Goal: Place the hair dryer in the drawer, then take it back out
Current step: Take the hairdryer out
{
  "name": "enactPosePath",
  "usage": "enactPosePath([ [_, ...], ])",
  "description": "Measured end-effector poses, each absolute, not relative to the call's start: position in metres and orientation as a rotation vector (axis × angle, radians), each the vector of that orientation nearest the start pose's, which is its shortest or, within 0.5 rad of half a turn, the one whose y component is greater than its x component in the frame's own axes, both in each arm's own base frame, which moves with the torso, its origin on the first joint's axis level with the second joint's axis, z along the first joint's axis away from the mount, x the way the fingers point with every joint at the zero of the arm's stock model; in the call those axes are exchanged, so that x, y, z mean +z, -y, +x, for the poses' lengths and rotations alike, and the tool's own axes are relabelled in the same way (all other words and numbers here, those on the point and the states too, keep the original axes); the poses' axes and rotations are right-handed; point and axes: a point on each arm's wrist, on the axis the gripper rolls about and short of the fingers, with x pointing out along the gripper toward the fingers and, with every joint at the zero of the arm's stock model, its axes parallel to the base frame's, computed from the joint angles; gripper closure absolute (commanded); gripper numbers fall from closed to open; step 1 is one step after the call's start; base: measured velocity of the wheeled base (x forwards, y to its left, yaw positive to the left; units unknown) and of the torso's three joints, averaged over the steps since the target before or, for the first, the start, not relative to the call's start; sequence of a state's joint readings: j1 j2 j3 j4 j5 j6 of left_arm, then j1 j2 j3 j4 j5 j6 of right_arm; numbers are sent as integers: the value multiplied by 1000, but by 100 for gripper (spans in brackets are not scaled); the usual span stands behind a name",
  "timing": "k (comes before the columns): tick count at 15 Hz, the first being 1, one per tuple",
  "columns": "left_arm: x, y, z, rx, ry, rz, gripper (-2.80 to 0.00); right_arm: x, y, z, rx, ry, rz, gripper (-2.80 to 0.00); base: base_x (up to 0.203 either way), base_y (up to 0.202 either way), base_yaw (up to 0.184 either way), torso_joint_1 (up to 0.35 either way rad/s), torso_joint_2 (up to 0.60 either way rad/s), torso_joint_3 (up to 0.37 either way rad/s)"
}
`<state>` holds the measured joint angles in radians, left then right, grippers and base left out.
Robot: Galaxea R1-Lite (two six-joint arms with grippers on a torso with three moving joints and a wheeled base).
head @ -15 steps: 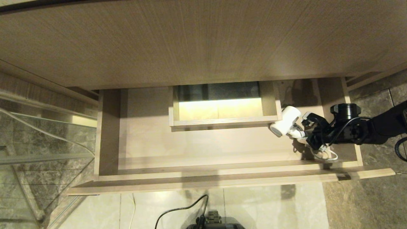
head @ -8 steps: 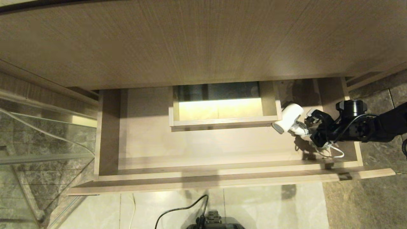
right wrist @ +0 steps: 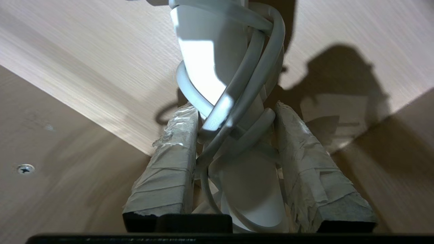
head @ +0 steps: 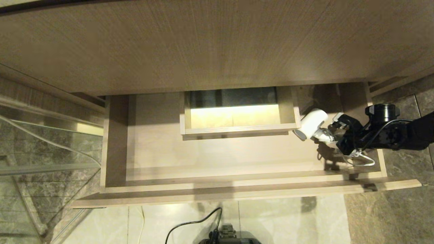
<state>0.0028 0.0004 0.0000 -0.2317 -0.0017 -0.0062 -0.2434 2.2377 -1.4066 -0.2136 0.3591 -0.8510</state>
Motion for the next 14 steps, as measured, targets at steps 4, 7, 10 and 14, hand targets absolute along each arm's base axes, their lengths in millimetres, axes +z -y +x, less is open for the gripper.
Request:
enactPosePath([
  [4,99,0,-25,0,231,-6,-280,107,99,427,344,-492,-642,0,0,0,0,0,0,0],
  [7,99,0,-25,0,231,-6,-280,114,98,423,349,-500,-638,0,0,0,0,0,0,0],
  [10,99,0,-25,0,231,-5,-280,125,97,419,339,-477,-648,0,0,0,0,0,0,0],
  [14,99,0,-25,0,231,-5,-280,139,95,414,334,-459,-655,0,0,0,0,0,0,0],
])
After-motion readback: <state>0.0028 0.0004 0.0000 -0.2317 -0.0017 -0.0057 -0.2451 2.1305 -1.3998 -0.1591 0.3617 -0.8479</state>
